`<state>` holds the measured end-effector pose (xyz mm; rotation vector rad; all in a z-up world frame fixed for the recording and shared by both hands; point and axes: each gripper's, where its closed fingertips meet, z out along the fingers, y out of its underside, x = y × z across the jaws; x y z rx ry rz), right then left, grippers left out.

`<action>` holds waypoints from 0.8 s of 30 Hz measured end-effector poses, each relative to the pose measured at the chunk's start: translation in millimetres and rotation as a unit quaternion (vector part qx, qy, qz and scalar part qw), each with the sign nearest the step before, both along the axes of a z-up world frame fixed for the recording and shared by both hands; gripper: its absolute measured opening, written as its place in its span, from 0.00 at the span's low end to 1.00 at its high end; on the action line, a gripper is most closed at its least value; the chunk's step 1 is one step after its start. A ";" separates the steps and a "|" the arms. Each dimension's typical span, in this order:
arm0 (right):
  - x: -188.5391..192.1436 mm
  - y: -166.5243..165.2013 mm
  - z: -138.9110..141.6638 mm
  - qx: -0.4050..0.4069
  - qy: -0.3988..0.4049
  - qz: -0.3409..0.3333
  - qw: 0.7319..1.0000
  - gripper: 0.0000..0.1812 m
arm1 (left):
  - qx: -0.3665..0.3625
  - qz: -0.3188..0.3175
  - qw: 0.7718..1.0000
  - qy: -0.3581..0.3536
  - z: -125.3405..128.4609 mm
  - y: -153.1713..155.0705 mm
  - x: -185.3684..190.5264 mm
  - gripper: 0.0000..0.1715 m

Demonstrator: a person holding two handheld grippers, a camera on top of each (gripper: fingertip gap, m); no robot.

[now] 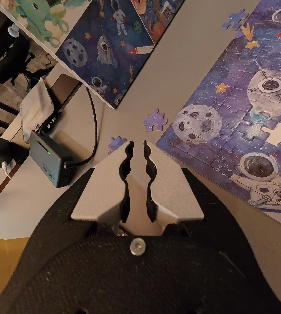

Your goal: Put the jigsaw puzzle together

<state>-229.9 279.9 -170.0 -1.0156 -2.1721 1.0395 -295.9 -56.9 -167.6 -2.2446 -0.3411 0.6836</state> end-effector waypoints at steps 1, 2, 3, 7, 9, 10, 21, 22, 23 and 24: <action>-1.5 2.3 3.3 -0.005 0.007 -0.007 1.000 0.10 | 0.000 0.000 1.000 0.000 0.0 0.2 0.1 0.06; -2.8 4.1 7.0 -0.011 0.014 -0.013 1.000 0.10 | 0.000 0.000 1.000 0.000 0.0 0.1 0.1 0.06; -3.7 5.5 11.0 -0.018 0.022 -0.017 0.999 0.10 | 0.000 0.000 1.000 0.001 0.2 0.0 0.1 0.06; -6.5 11.3 30.8 -0.049 0.061 -0.034 0.996 0.10 | 0.000 0.000 1.000 0.000 0.2 0.0 0.0 0.06; -6.4 12.7 39.5 -0.067 0.076 -0.037 0.994 0.10 | -0.001 0.000 1.000 -0.001 -0.5 -0.1 0.0 0.06; -6.0 13.1 42.6 -0.073 0.080 -0.037 0.993 0.10 | -0.001 0.000 1.000 -0.001 -1.0 0.0 0.0 0.06; -5.5 7.9 52.6 -0.082 0.100 -0.034 0.991 0.11 | -0.006 0.003 1.000 -0.012 -7.5 -0.7 -1.2 0.07; -5.6 6.9 52.3 -0.081 0.100 -0.033 0.991 0.11 | -0.006 0.003 1.000 -0.013 -8.0 -0.7 -1.2 0.07; -5.7 5.9 51.5 -0.080 0.099 -0.032 0.991 0.12 | -0.006 0.003 1.000 -0.014 -8.4 -0.7 -1.3 0.07; -5.7 5.0 50.5 -0.078 0.097 -0.031 0.992 0.12 | -0.007 0.003 1.000 -0.014 -8.8 -0.8 -1.5 0.07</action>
